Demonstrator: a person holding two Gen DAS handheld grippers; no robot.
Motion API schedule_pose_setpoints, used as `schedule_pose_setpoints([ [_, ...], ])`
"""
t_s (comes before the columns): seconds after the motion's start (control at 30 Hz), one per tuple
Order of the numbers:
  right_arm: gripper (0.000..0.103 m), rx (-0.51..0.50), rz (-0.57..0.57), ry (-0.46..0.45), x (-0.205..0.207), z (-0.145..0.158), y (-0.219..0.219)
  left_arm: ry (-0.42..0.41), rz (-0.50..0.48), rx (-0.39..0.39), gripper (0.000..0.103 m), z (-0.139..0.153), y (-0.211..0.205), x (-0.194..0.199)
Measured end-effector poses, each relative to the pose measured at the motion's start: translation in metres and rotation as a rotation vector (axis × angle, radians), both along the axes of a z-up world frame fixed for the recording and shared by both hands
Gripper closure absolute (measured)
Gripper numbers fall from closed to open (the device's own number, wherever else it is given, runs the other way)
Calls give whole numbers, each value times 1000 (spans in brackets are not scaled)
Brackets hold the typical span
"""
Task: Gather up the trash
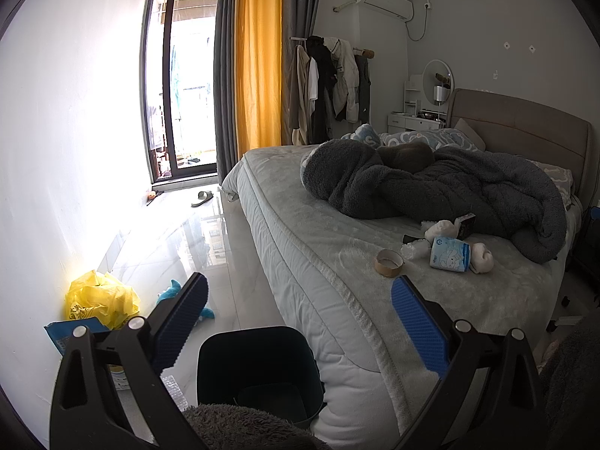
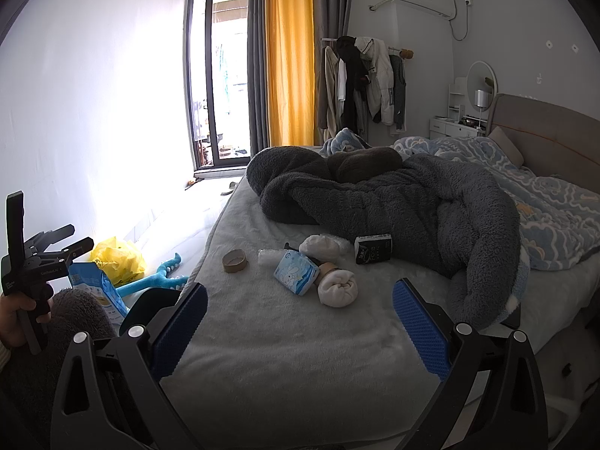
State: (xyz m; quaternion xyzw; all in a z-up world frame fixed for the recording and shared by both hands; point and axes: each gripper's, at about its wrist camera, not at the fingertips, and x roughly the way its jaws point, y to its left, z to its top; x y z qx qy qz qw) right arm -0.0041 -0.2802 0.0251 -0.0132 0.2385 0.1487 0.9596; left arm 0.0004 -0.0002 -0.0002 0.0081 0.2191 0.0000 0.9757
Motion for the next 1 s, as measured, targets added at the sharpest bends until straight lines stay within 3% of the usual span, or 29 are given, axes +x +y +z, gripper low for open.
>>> schedule_pose_setpoints([
  [0.63,3,-7,-1,2,-1,1,-1,3,-2,-2,3,0,0,0],
  [0.9,3,-40,-4,16,3,-2,-1,45,-80,-61,3,-4,3,1],
  [1.0,3,-45,2,18,8,-8,2,44,-96,-37,3,-8,-6,9],
])
